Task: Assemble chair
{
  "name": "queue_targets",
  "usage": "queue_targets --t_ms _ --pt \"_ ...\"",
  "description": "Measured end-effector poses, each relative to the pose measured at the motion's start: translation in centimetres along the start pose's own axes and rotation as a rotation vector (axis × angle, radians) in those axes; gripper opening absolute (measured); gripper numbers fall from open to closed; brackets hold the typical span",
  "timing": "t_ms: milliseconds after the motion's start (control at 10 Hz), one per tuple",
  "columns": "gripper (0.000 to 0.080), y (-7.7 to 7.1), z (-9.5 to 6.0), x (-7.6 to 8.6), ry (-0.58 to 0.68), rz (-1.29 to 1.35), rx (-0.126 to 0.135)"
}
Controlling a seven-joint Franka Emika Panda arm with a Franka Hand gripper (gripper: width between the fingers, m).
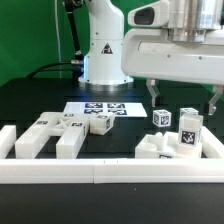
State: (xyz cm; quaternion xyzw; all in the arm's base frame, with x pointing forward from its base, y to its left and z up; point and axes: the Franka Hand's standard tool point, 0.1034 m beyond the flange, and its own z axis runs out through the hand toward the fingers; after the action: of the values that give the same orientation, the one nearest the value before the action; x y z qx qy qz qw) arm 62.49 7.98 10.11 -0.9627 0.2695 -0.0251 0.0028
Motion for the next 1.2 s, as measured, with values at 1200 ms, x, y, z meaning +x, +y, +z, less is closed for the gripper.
queue_targets --t_ms 1200 --pt "0.0649 8.2 0.0 -0.7 0.014 -0.087 0.000"
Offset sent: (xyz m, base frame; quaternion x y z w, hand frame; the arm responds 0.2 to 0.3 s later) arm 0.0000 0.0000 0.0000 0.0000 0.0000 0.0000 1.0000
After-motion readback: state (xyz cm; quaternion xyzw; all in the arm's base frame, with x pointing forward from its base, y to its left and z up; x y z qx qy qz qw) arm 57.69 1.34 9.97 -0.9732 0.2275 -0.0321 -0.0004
